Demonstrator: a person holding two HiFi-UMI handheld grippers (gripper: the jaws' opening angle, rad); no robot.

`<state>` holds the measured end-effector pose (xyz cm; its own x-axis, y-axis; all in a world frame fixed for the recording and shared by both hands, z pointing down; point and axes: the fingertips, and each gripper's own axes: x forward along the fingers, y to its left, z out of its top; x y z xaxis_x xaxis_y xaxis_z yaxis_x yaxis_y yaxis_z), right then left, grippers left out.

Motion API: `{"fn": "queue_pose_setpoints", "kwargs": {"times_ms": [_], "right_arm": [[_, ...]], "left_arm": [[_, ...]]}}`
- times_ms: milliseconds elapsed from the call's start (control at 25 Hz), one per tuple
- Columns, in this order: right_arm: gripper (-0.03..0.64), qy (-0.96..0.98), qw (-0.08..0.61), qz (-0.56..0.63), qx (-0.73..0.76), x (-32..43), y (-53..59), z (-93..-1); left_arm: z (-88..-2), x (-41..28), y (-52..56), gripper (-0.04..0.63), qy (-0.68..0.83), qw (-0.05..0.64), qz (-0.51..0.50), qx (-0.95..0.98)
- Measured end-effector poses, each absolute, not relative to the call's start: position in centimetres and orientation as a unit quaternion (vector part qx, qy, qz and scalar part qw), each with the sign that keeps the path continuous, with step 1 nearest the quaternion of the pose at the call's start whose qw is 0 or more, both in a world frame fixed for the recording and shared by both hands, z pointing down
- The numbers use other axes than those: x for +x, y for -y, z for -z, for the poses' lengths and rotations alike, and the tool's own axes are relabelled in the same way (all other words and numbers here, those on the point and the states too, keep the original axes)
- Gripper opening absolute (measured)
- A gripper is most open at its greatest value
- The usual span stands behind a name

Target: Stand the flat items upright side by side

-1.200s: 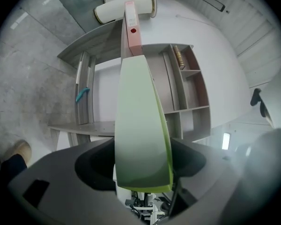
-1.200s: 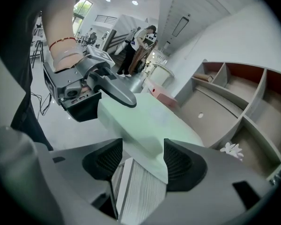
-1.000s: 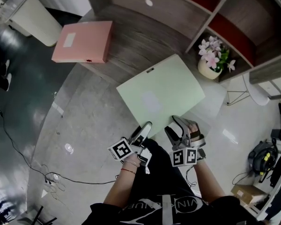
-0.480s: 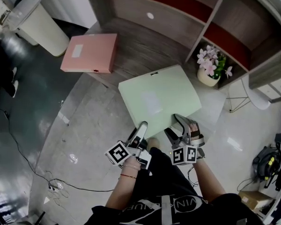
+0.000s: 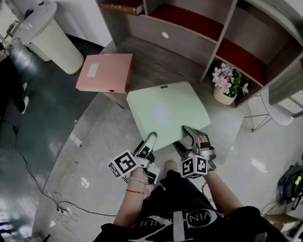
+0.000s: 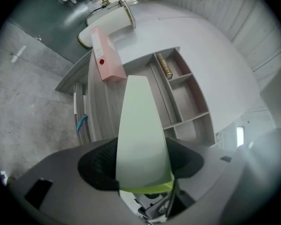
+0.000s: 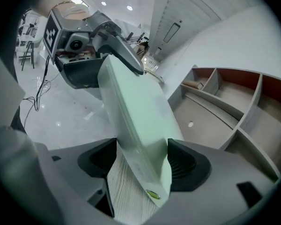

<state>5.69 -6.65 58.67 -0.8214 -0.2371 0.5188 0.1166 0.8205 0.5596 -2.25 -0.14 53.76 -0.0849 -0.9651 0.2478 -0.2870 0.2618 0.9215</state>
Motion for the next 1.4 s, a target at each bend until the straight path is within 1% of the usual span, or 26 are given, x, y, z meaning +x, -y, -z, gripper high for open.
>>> {"fn": "queue_pose_setpoints", "kwargs": {"times_ms": [280,720,1000,1200,1400], "right_arm": [[0.314,0.926,0.269,0.261,0.049,3.7,7.7,-56.8],[0.319,0.948,0.228,0.212,0.06,0.7,9.4,-54.6],[0.319,0.96,0.213,0.161,0.082,-0.3,11.4,-53.1],[0.305,0.96,0.213,0.141,0.111,-2.1,13.1,-52.6],[0.304,0.962,0.205,0.091,0.155,-4.4,15.1,-51.9]], "left_arm": [[-50.0,-3.6,2.1,0.295,0.669,0.436,0.302,0.521],[-46.2,-6.1,4.8,0.295,0.703,0.412,0.255,0.52],[-43.5,-7.1,8.3,0.314,0.698,0.389,0.24,0.551],[-42.4,-9.0,11.1,0.318,0.689,0.383,0.219,0.575],[-40.9,-10.8,14.4,0.324,0.676,0.373,0.179,0.609]]}}
